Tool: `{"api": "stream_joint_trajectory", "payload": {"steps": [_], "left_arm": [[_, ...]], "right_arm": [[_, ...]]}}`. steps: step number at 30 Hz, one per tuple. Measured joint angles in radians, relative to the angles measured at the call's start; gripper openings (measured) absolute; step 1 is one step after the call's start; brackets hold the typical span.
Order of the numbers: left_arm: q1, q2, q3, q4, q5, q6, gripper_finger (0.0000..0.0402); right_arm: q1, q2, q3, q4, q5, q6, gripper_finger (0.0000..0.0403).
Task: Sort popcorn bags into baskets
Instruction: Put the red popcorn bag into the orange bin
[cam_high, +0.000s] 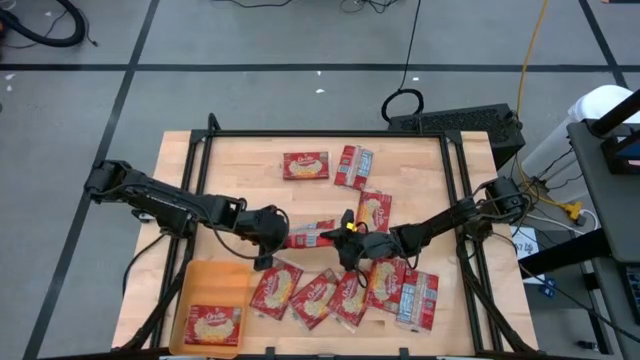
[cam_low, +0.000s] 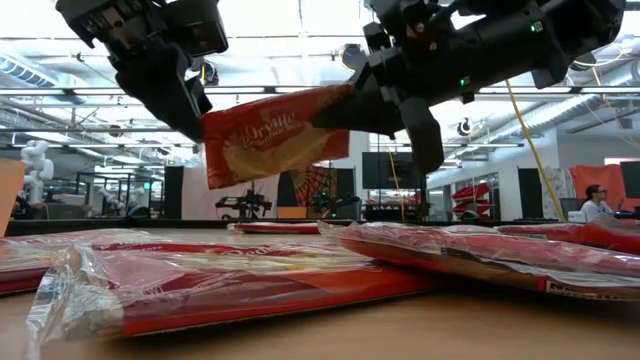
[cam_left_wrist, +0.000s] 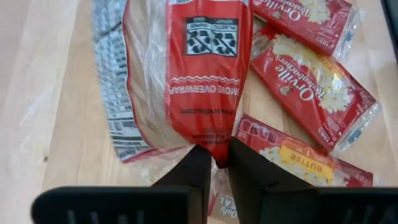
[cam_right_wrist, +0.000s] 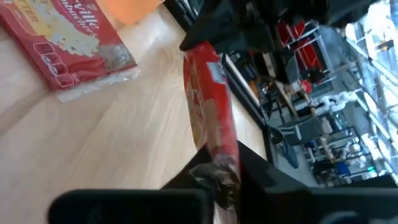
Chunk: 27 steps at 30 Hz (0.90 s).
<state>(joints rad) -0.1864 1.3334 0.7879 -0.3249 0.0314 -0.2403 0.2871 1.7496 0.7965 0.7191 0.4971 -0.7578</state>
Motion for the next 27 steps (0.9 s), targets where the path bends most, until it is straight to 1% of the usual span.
{"api": "stream_joint_trajectory", "payload": {"steps": [2,4,5,9,13,15,17,21,24,27], "left_arm": [[0.001,0.000,0.000,0.007,-0.005,-0.002,0.0067],[0.001,0.000,0.000,0.008,-0.012,0.000,0.0087],[0.000,0.000,0.000,0.006,-0.034,-0.001,0.0098],[-0.006,0.000,0.000,-0.003,-0.189,-0.005,0.0145],[-0.027,0.000,0.001,-0.001,-0.369,-0.019,0.0190],[-0.041,0.000,0.001,0.006,-0.428,-0.022,0.0210],[-0.058,0.000,0.001,0.022,-0.453,-0.023,0.0227],[-0.110,0.000,0.001,0.105,-0.456,-0.024,0.0252],[-0.160,-0.001,0.001,0.171,-0.457,-0.022,0.0263],[-0.223,-0.001,0.001,0.186,-0.460,0.003,0.0268]], "right_arm": [[0.000,0.000,-0.001,-0.005,0.004,0.033,0.0013],[0.002,0.000,-0.001,-0.005,0.004,0.093,0.0025],[0.002,0.000,-0.001,-0.008,0.004,0.134,0.0030],[0.002,0.000,-0.001,-0.020,-0.004,0.353,0.0033],[0.002,0.000,-0.001,-0.059,-0.005,0.514,0.0019],[0.002,0.000,-0.001,-0.061,-0.004,0.593,0.0013],[0.002,0.000,-0.001,-0.060,-0.005,0.676,0.0011],[0.003,0.000,0.000,-0.066,-0.025,0.843,0.0016],[0.003,0.000,0.000,-0.069,-0.084,0.950,0.0018],[0.010,0.000,0.000,-0.066,-0.106,1.030,0.0017]]}}
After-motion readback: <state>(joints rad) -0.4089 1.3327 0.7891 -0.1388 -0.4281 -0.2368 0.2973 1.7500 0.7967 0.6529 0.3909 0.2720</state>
